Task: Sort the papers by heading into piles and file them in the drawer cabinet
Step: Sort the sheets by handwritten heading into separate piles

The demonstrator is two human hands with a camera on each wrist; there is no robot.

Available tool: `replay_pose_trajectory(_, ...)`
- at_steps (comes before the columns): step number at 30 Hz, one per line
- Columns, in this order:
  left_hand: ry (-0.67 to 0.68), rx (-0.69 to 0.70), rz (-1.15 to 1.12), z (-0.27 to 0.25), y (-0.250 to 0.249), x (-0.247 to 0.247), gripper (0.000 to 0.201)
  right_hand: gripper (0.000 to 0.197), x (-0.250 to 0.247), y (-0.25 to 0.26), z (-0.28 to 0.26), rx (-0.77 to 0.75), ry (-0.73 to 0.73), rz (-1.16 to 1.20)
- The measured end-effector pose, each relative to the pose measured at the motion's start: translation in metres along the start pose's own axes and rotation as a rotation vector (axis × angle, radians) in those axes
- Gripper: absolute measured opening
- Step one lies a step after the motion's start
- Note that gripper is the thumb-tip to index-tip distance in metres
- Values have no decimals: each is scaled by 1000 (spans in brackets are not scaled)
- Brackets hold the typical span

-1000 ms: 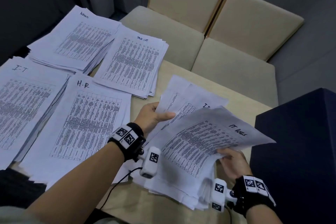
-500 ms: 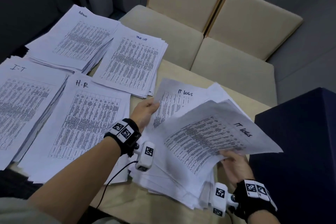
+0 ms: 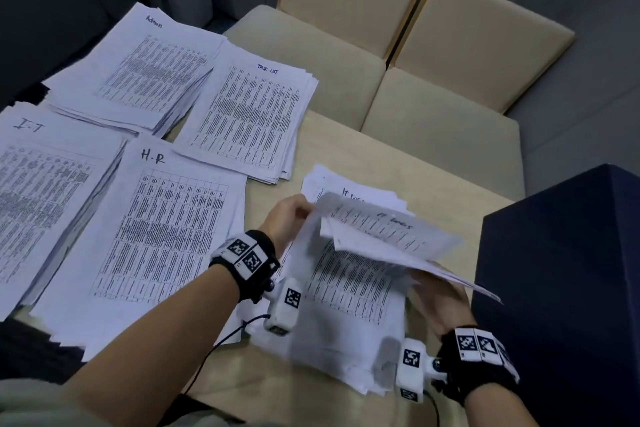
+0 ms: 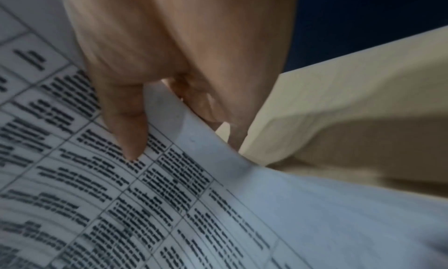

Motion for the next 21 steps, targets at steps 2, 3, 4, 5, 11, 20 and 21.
replay_pose_trajectory(2, -216, 111, 460, 13, 0, -18, 27, 40, 2, -1, -4, -36, -4, 87)
replay_pose_trajectory(3, -337, 108, 757, 17, 1, -29, 33, 67, 1, -3, -5, -38, 7, 129)
replay_pose_trajectory(4, -419, 64, 964, 19, 2, -39, 39, 77, 1, -1, -8, -60, 8, 159)
replay_pose_trajectory(5, -432, 2, 1061, 19, 4, -45, 40, 70, 0, -1, -9, -58, 10, 169)
replay_pose_trajectory(11, -167, 108, 1190, 18, 4, -42, 40, 27, -8, -4, -8, 8, 41, 126)
replay_pose_trajectory(20, 316, -64, 555, -9, 21, -18, 51, 23, -6, -4, -7, 20, 10, 192)
replay_pose_trajectory(21, 325, -107, 572, -12, 22, -15, 54, 23, -5, -4, -7, 19, 0, 191)
Point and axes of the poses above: each hand's wrist, its own z-axis towards the middle knuckle, its own x-axis out of the palm, y = z × x, the point moved 4 cm from there along z, towards the middle knuckle, and after that the axes turned 7 degrees about -z, right-handed, at the moved point
